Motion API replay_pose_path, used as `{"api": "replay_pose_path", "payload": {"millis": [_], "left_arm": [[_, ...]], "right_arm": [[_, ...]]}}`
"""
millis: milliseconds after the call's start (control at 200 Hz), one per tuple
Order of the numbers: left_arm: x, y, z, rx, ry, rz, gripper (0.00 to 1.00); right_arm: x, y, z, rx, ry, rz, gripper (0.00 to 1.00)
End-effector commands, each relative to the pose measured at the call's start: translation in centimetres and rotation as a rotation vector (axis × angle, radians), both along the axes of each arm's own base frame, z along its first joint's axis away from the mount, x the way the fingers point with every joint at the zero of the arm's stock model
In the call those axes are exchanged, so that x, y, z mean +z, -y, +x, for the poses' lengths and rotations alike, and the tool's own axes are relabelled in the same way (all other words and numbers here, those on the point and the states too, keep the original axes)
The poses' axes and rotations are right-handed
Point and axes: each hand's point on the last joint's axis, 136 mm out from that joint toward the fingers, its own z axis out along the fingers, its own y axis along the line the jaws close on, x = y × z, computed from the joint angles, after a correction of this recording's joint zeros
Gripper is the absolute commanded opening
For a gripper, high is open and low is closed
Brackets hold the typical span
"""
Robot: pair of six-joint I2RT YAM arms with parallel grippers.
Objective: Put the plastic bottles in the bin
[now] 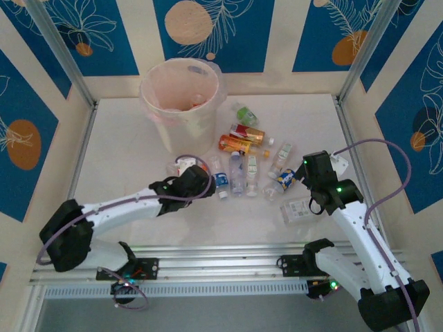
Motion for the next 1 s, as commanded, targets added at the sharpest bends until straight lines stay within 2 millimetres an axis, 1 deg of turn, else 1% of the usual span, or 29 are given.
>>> {"api": "replay_pose_path", "payload": {"millis": [0, 85, 155, 295, 495, 645, 790, 995], "left_arm": [[1.3, 2.9, 1.3, -0.014, 0.025, -0.090, 0.85], [1.2, 3.9, 2.2, -0.020, 0.030, -0.085, 0.85], [1.0, 4.3, 2.9, -0.002, 0.013, -0.067, 0.84], [-0.4, 4.0, 4.3, 0.065, -0.057, -0.020, 0.80], [-2.7, 4.1, 6.1, 0.096, -0.115, 0.007, 0.79], [-4.0, 4.5, 6.8, 0.088, -0.147, 0.031, 0.79], [-4.8, 5.1, 6.8, 0.055, -0.169, 0.050, 0.79], [-5.5, 5.9, 6.9, -0.010, -0.186, 0.086, 0.78]], "right_arm": [[-0.5, 0.3, -0.5, -0.015, -0.014, 0.004, 0.99], [-0.6, 0.2, -0.5, -0.009, -0.017, 0.007, 0.99], [-0.7, 0.1, -0.5, -0.004, -0.017, 0.011, 0.99], [-1.0, 0.0, -0.6, -0.004, -0.023, 0.017, 0.99], [-1.3, -0.1, -0.6, -0.002, -0.027, 0.023, 0.99], [-1.3, -0.1, -0.5, -0.002, -0.025, 0.022, 0.99], [-1.3, -0.1, -0.4, -0.001, -0.022, 0.022, 0.99], [-1.4, 0.0, -0.5, -0.005, -0.026, 0.017, 0.99]]}}
